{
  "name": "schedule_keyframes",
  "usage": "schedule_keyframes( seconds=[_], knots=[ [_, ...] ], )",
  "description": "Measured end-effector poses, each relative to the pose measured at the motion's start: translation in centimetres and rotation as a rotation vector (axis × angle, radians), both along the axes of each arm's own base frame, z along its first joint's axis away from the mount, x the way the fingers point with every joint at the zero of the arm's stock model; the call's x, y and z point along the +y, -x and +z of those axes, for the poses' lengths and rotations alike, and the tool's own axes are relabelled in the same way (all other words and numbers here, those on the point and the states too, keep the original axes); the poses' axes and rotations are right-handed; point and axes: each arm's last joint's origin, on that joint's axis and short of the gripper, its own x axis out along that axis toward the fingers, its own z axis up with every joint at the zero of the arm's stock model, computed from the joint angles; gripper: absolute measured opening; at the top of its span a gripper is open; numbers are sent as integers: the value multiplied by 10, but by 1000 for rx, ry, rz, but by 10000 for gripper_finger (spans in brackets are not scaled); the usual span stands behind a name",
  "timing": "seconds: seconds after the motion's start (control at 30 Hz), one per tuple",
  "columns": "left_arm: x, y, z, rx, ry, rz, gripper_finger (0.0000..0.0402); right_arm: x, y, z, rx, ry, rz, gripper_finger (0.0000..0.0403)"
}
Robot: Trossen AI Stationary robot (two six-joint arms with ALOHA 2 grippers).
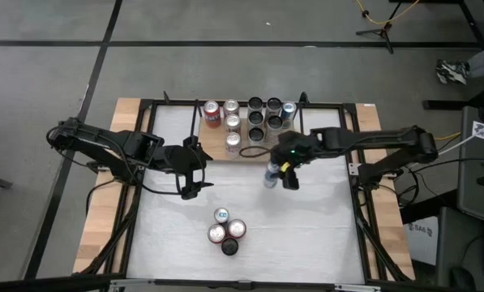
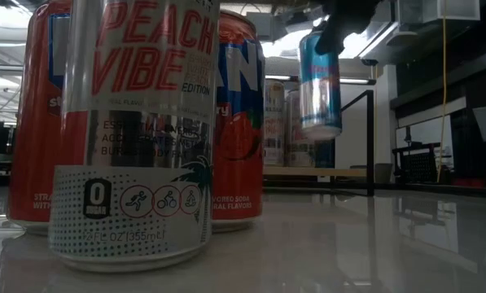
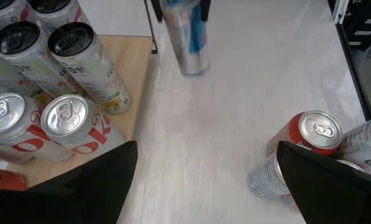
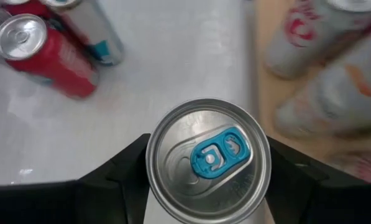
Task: Place canned beverage on shelf
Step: Put the blue soda can onto the shelf aligned with the other blue soda can
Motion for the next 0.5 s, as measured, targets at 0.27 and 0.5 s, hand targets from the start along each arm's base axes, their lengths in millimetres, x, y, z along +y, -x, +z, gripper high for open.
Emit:
schedule_keyframes(
  seconds=[0.27, 0.5],
  knots=[
    [0, 0, 0, 0, 0, 0, 377, -5, 24, 15, 13, 83, -135, 237],
    [0, 0, 0, 0, 0, 0, 377, -25, 39, 22, 30, 73, -236, 238]
  ],
)
